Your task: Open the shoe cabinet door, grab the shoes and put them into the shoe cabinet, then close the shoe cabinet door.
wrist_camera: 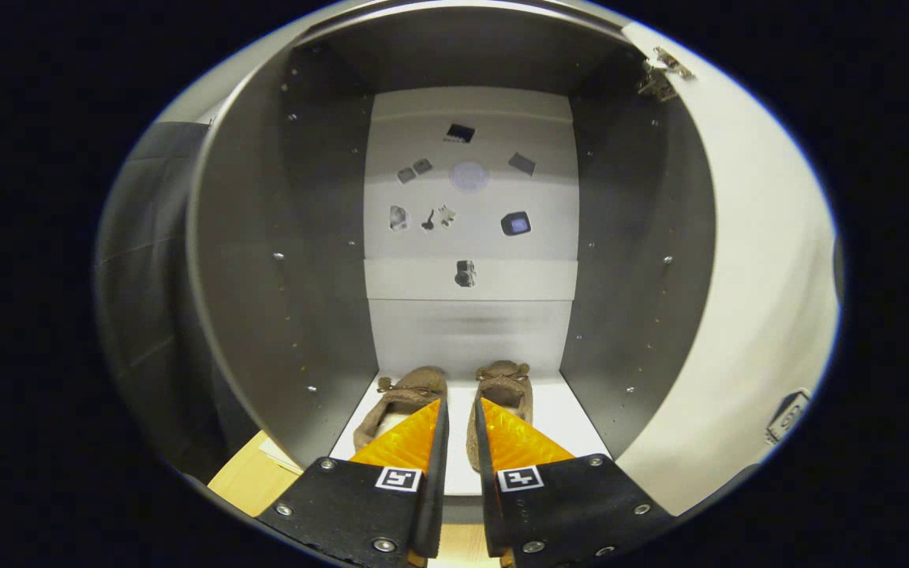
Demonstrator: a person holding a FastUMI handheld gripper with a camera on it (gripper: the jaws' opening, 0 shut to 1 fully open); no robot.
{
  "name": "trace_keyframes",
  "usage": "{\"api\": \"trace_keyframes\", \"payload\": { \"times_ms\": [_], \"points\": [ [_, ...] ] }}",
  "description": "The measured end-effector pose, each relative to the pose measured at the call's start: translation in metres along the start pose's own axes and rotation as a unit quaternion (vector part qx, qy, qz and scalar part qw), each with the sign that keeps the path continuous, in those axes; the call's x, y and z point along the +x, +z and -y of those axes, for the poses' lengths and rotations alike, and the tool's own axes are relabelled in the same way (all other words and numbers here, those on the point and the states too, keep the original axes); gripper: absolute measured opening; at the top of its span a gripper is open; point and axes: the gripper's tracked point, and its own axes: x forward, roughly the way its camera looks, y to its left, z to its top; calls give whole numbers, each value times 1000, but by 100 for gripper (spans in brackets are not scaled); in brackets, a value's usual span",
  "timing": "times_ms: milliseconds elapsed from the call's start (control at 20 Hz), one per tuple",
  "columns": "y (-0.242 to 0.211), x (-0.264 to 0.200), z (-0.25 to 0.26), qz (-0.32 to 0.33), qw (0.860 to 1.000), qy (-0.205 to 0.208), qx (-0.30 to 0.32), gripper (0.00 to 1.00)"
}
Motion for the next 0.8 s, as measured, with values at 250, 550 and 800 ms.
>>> {"api": "trace_keyframes", "payload": {
  "times_ms": [250,550,800],
  "points": [
    [6,-69,-3,25,1000,-14,-8,21],
    [4,-162,-2,61,997,-38,-10,31],
    [1,-230,11,86,995,-55,0,49]
  ]
}}
